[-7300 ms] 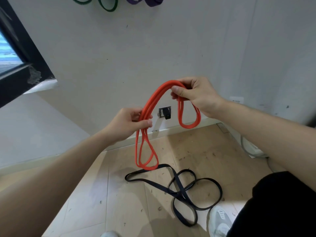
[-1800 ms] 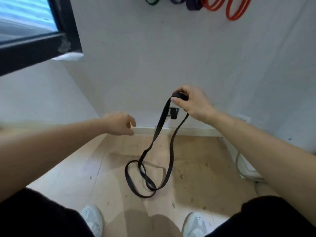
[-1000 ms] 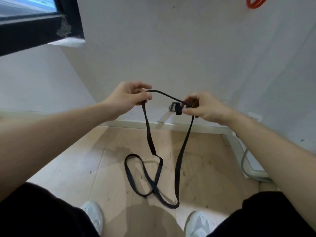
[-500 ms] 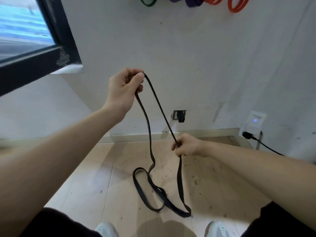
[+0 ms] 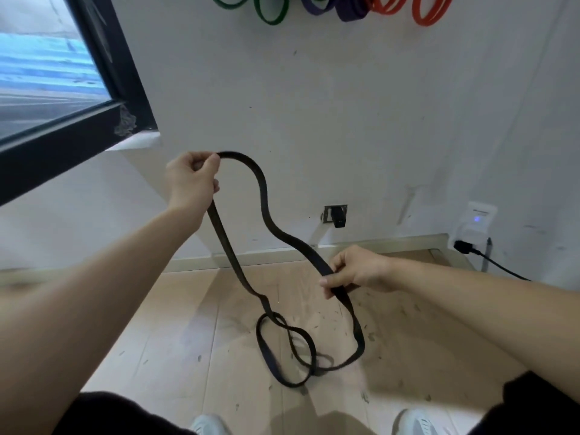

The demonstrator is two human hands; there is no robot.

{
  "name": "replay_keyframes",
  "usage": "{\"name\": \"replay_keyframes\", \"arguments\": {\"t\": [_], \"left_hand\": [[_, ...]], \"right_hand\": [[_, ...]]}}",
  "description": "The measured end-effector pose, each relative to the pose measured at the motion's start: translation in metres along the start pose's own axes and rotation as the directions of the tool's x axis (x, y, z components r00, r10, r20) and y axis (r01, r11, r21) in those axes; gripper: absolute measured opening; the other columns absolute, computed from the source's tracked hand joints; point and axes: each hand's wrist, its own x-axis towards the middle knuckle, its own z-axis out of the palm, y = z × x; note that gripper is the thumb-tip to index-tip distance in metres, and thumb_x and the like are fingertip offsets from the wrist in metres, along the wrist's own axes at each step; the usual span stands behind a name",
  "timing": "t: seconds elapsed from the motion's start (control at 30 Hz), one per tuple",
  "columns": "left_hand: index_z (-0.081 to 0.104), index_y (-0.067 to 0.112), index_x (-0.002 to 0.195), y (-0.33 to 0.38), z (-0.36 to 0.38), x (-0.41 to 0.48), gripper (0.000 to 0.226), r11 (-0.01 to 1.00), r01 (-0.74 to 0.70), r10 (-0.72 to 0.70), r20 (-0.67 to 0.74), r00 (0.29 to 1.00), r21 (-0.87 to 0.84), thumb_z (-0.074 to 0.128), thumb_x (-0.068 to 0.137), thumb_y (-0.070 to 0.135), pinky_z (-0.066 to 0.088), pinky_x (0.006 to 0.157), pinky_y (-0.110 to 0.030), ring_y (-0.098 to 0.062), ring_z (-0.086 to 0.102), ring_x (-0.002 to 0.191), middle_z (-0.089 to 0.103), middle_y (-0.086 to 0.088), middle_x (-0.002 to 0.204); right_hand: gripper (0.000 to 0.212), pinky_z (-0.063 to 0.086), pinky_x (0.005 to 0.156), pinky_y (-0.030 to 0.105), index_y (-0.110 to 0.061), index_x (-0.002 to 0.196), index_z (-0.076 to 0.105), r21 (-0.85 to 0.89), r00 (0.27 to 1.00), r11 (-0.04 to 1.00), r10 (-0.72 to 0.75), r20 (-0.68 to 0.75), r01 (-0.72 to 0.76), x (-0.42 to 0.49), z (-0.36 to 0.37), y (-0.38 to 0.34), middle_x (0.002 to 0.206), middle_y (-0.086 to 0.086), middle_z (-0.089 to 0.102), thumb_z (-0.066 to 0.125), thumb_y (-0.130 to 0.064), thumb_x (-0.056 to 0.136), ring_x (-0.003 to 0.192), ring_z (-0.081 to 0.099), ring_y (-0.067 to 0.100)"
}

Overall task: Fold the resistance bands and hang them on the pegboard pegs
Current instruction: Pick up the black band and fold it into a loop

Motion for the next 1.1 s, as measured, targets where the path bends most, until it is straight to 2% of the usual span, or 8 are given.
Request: {"name": "replay_keyframes", "arguments": {"t": [0.13, 0.27, 0.33, 0.43, 0.6, 0.73, 0.83, 1.1], "left_hand": [[0.072, 0.013, 0.1, -0.044, -0.005, 0.0, 0.011, 0.931, -0.015, -0.078, 0.239, 0.968, 0.365, 0.069, 0.094, 0.022, 0.06, 0.076, -0.041, -0.022, 0.069, 0.067, 0.069, -0.002, 0.08], [0.073, 0.017, 0.091, -0.07, -0.001, -0.009, 0.009, 0.677, -0.269, -0.234, 0.547, 0.804, 0.685, 0.066, 0.095, 0.021, 0.054, 0.07, -0.031, -0.021, 0.068, 0.081, 0.072, 0.002, 0.082], [0.071, 0.019, 0.094, -0.075, 0.004, -0.017, 0.008, 0.623, -0.38, -0.301, 0.658, 0.69, 0.683, 0.063, 0.097, 0.019, 0.046, 0.069, -0.027, -0.018, 0.063, 0.085, 0.068, 0.006, 0.086], [0.071, 0.018, 0.11, -0.083, 0.011, -0.027, 0.015, 0.607, -0.467, -0.383, 0.751, 0.538, 0.643, 0.062, 0.098, 0.016, 0.047, 0.091, -0.029, -0.018, 0.062, 0.101, 0.068, 0.002, 0.103], [0.071, 0.013, 0.12, -0.082, 0.021, -0.044, 0.027, 0.693, -0.464, -0.401, 0.83, 0.387, 0.551, 0.056, 0.099, 0.005, 0.046, 0.098, -0.022, -0.017, 0.064, 0.116, 0.07, 0.0, 0.119], [0.061, 0.021, 0.132, -0.05, 0.037, -0.059, 0.036, 0.931, -0.107, -0.278, 0.868, 0.412, 0.349, 0.051, 0.101, 0.008, 0.048, 0.106, -0.032, -0.013, 0.062, 0.122, 0.067, 0.002, 0.129], [0.06, 0.032, 0.133, -0.024, 0.051, -0.071, 0.046, 0.982, 0.094, -0.188, 0.882, 0.431, 0.163, 0.054, 0.087, 0.032, 0.05, 0.105, -0.034, -0.01, 0.064, 0.12, 0.069, 0.009, 0.129], [0.061, 0.026, 0.132, 0.003, 0.083, -0.106, 0.058, 0.994, 0.094, -0.089, 0.861, 0.5, 0.049, 0.08, 0.078, 0.037, 0.044, 0.113, -0.04, -0.009, 0.064, 0.12, 0.071, 0.008, 0.125]], "right_hand": [[0.028, 0.057, 0.083, 0.032, -0.001, 0.091, 0.069, -0.05, 0.985, 0.988, -0.147, -0.085, 0.143, -0.009, -0.02, -0.03, 0.082, 0.011, 0.073, 0.079, -0.027, 0.085, 0.079, 0.071, 0.016], [0.019, 0.045, 0.063, 0.025, -0.008, 0.082, 0.063, -0.235, 0.91, 0.932, -0.331, -0.249, 0.274, -0.023, -0.038, -0.059, 0.07, 0.002, 0.059, 0.078, -0.021, 0.087, 0.064, 0.056, 0.012], [0.02, 0.049, 0.063, 0.031, -0.008, 0.084, 0.066, -0.365, 0.848, 0.885, -0.414, -0.331, 0.29, -0.03, -0.047, -0.073, 0.075, 0.008, 0.068, 0.076, -0.025, 0.088, 0.067, 0.061, 0.021], [0.014, 0.047, 0.057, 0.013, -0.009, 0.092, 0.071, -0.468, 0.776, 0.834, -0.494, -0.392, 0.294, -0.04, -0.054, -0.087, 0.083, 0.011, 0.072, 0.072, -0.023, 0.092, 0.063, 0.064, 0.002], [0.022, 0.061, 0.062, 0.032, -0.005, 0.111, 0.069, -0.074, 0.814, 0.897, -0.427, -0.393, 0.435, -0.049, -0.058, -0.092, 0.081, 0.017, 0.063, 0.072, -0.012, 0.09, 0.072, 0.065, 0.021], [0.018, 0.061, 0.061, 0.031, 0.0, 0.104, 0.073, -0.019, 0.817, 0.882, -0.445, -0.367, 0.472, -0.059, -0.061, -0.099, 0.081, 0.021, 0.066, 0.07, -0.013, 0.091, 0.071, 0.067, 0.018], [0.021, 0.062, 0.067, 0.035, -0.001, 0.111, 0.071, -0.106, 0.788, 0.868, -0.486, -0.377, 0.485, -0.061, -0.06, -0.102, 0.089, 0.016, 0.072, 0.068, -0.012, 0.093, 0.074, 0.068, 0.018], [0.009, 0.058, 0.064, 0.024, -0.006, 0.101, 0.07, -0.222, 0.703, 0.795, -0.604, -0.376, 0.564, -0.07, -0.059, -0.108, 0.081, 0.001, 0.069, 0.068, -0.008, 0.092, 0.071, 0.067, 0.006]]}}
